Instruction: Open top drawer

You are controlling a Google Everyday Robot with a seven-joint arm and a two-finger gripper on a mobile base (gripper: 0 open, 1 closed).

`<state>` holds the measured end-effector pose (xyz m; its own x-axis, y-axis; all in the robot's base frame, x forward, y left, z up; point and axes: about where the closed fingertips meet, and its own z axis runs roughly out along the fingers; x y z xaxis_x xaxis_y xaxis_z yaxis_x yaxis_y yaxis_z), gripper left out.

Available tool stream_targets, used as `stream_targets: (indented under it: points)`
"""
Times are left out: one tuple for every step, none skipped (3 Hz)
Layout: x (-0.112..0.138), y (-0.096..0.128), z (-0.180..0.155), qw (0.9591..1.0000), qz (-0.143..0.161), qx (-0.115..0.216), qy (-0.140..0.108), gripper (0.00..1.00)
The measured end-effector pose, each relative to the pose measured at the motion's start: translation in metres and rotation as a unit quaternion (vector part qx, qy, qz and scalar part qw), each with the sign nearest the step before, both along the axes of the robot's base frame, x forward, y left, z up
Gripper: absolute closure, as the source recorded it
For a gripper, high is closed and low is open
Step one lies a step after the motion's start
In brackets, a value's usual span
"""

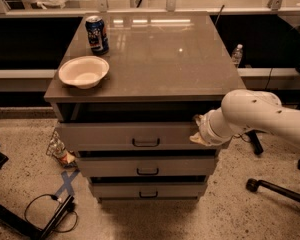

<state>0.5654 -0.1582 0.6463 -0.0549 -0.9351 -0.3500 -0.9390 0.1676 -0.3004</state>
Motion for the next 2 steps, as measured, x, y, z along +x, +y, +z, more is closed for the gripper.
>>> stream_targets:
  points:
    - [0.0000,0.0000,0.0000,1.0000,0.000,0.000,0.000,0.35]
    - [0.0000,0.0001,0.0001,1.0000,0.000,0.000,0.000,0.13]
